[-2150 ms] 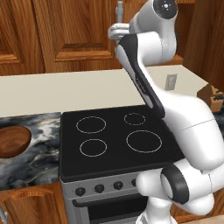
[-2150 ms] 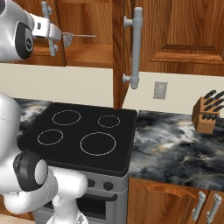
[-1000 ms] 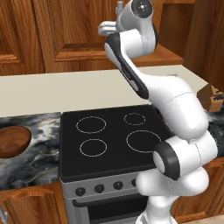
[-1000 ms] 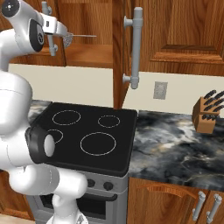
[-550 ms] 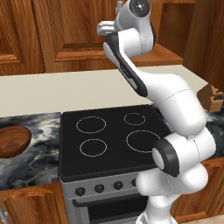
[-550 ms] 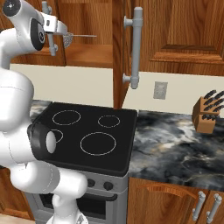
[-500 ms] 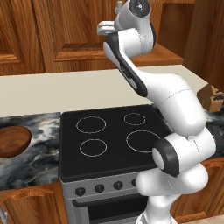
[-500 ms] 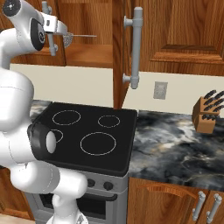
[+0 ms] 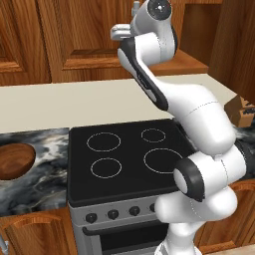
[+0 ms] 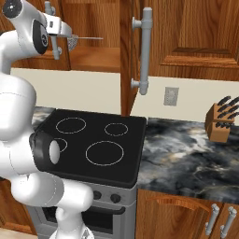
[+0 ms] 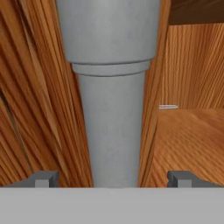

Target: Open the cabinet and setup a tea strainer by placing it in the bowl upright.

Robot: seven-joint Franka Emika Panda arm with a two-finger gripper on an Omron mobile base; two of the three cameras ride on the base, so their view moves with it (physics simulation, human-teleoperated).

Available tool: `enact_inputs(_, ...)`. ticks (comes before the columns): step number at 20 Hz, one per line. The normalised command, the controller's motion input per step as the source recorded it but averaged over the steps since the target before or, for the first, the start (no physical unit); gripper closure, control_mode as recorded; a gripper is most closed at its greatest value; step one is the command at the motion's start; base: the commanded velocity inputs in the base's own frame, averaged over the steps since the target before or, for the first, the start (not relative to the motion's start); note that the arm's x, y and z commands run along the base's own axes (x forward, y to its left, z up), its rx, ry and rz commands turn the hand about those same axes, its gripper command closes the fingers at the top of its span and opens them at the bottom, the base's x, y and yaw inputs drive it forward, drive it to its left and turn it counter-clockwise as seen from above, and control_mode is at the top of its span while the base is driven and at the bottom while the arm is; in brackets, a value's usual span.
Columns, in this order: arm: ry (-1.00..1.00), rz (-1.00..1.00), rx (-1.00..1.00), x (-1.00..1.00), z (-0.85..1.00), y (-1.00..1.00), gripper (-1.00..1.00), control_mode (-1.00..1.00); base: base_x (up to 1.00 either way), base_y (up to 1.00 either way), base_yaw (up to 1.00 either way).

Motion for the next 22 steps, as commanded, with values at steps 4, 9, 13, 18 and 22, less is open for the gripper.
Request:
enact_inputs(4,0.00,0.00,0.00,0.20,0.00,0.05,-1.00,-1.00,0.00,0.00,0.00)
enact_inputs(9,0.00,0.00,0.00,0.19,0.00,0.05,1.00,-1.00,0.00,0.00,0.00)
enact_inputs(13,0.00,0.00,0.00,0.07,0.00,0.00,1.00,-1.00,0.00,0.00,0.00)
enact_inputs(18,0.00,0.00,0.00,0.02,0.00,0.00,1.00,-1.00,0.00,0.00,0.00)
enact_inputs(22,0.00,0.00,0.00,-0.03,0.00,0.05,1.00,-1.00,0.00,0.00,0.00)
